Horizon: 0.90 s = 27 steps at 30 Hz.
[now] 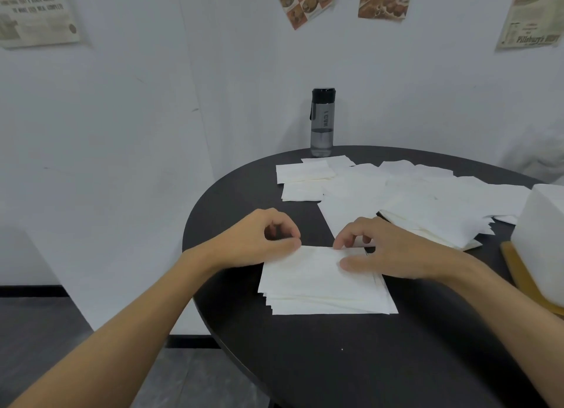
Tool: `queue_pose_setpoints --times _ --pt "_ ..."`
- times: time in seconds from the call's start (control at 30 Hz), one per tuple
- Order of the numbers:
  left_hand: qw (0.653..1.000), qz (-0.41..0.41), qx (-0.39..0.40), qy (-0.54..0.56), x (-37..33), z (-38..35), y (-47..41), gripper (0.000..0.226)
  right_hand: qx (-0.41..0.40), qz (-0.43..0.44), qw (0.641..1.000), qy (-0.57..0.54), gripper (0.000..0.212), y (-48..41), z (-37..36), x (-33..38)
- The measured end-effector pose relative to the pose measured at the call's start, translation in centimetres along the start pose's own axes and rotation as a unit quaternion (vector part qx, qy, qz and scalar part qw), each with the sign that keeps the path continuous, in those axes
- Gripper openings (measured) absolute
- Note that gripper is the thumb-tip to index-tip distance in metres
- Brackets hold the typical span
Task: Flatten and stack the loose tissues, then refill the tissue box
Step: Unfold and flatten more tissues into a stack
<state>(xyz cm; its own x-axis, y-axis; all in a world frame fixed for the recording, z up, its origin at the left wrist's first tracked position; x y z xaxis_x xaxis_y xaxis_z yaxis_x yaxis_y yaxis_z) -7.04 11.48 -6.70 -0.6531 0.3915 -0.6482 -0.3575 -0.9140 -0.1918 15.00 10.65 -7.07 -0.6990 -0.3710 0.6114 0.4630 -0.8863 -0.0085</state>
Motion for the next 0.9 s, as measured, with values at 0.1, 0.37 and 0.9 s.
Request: queue_pose_setpoints --times 0.1,0.37,0.9 --pt "0.997 0.005 -0.08 -0.014 1.4 0.6 -2.4 0.008 -0.121 0.019 0.992 -0.04 0.006 -0.4 0.4 0.0" --pt "0.981 0.07 -0.155 -0.091 6.3 1.0 -9.1 0.016 -0.223 0.027 0.973 -0.06 0.017 -1.5 0.4 -0.9" --pt "0.975 0.057 -0.199 -0.084 10.6 1.9 -19.1 0.028 -0.231 0.007 0.969 -0.082 0.019 -3.1 0.0 -1.4"
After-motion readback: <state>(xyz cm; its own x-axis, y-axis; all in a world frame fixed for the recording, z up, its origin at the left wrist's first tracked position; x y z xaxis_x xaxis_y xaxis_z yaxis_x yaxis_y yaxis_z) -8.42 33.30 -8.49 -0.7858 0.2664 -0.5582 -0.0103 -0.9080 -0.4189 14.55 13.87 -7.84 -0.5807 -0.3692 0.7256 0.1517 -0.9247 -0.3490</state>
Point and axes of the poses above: each hand's wrist, its own y-axis away from the middle knuckle, its own z-axis out of the back of the hand, x = y × z, the point moved 5 cm from there along -y, towards the middle knuckle, and after that the axes turned 2 degrees about -x, right-handed, at the moved point
